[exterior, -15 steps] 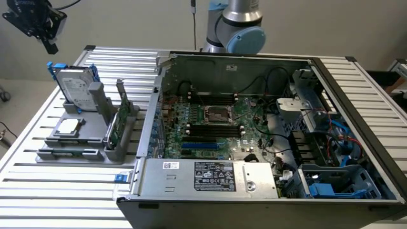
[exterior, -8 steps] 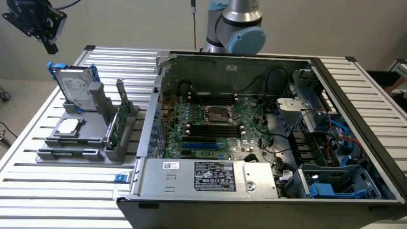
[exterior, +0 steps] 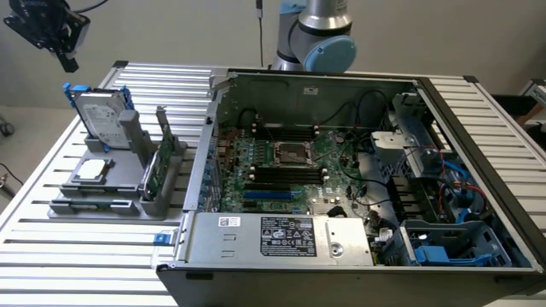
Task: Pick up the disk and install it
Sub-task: 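Pick up the disk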
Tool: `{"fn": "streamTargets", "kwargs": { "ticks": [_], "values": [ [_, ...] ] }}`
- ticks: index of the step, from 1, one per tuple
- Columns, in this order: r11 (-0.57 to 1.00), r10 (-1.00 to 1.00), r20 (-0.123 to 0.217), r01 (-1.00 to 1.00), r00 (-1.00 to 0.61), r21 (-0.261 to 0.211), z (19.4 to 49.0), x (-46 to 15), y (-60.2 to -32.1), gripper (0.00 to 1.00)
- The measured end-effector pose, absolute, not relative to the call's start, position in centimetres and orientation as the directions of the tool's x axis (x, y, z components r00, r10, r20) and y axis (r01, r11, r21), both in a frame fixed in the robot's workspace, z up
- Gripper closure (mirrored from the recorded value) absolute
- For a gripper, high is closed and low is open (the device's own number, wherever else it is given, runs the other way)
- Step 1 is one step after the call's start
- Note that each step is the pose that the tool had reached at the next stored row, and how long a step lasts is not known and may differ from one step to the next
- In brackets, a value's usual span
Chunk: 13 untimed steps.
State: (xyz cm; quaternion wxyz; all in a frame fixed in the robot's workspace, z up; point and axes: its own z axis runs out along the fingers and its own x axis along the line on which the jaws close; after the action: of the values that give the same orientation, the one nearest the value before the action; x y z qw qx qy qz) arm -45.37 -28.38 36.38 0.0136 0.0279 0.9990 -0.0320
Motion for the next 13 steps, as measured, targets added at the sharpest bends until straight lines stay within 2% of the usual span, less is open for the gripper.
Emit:
{"fn": "streamTargets", "kwargs": {
  "ticks": [13],
  "values": [
    [0.984, -0.170, -0.029, -0.169, -0.985, -0.059, 36.33, -45.36, -28.38, 0.89]
  ]
}}
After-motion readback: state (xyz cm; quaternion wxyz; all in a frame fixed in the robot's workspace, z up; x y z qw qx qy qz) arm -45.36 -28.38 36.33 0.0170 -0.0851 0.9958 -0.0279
